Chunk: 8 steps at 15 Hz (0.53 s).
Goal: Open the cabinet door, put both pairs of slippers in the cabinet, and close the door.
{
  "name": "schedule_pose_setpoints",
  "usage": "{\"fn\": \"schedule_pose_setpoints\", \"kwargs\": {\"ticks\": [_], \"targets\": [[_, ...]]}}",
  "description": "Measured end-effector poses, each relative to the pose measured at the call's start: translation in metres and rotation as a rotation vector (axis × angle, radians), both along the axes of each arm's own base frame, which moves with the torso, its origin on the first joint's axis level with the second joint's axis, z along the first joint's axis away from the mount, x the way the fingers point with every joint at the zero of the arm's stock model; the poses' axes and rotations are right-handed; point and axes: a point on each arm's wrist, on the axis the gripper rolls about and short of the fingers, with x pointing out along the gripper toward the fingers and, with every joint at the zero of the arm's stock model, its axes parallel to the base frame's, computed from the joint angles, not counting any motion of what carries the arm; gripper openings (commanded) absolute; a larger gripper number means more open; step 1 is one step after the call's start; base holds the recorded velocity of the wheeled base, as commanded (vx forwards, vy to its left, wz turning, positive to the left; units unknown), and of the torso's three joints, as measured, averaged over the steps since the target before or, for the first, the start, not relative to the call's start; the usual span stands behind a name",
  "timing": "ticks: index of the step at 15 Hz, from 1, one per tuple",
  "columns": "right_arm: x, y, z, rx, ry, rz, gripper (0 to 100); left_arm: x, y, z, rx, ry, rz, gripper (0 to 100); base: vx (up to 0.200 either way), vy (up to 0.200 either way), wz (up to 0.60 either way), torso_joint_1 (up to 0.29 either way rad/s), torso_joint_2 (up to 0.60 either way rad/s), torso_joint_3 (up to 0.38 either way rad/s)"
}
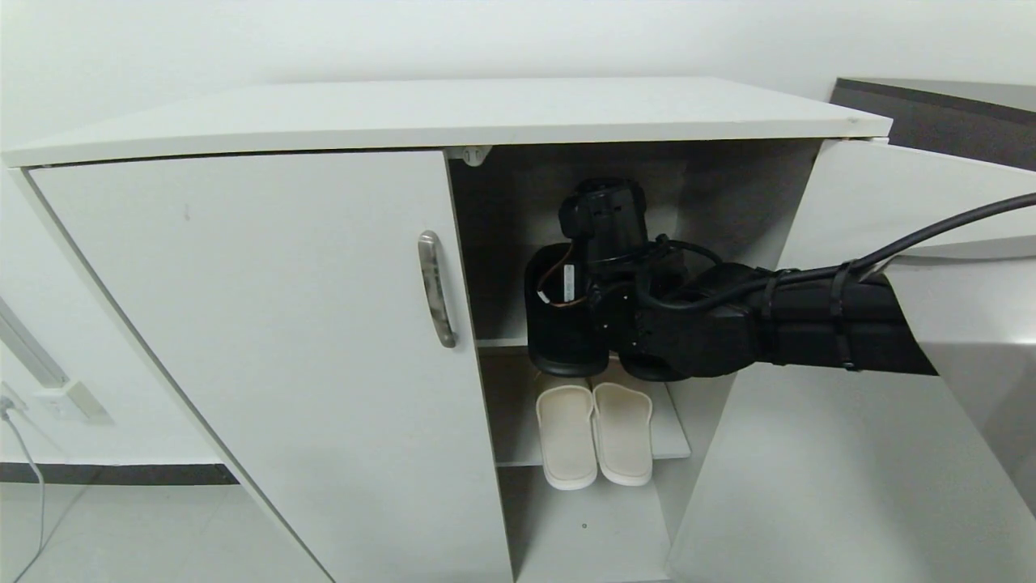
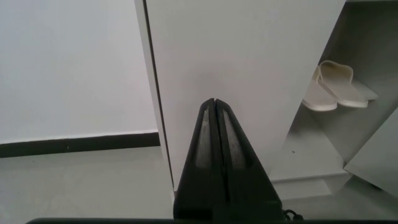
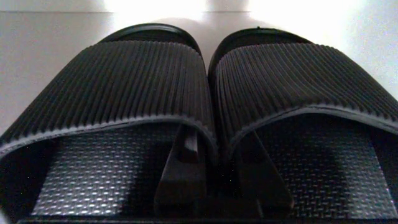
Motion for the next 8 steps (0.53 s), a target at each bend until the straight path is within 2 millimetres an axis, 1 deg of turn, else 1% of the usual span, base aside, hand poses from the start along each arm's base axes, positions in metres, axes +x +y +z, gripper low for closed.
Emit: {"fn": "schedule_pose_setpoints", "kwargs": {"ticks": [3, 4, 8], "targets": [[0.0017, 0.0001, -0.0030, -0.004, 0.005, -0.002, 0, 0.0000, 0.0000, 0.0000, 0.000, 0.000, 0.000, 0, 0.000, 0.000, 0.00, 0.000, 0.00, 0.000], [0.0021, 0.0004, -0.0038, -0.004, 0.005, -0.002, 100, 0.0000, 0.0000, 0.0000, 0.000, 0.000, 0.000, 0, 0.000, 0.000, 0.00, 0.000, 0.00, 0.000], [0.0025, 0.0008, -0.0068, -0.011, 0.012, -0.002, 100, 0.0000, 0.0000, 0.0000, 0.000, 0.000, 0.000, 0, 0.000, 0.000, 0.00, 0.000, 0.00, 0.000]]}}
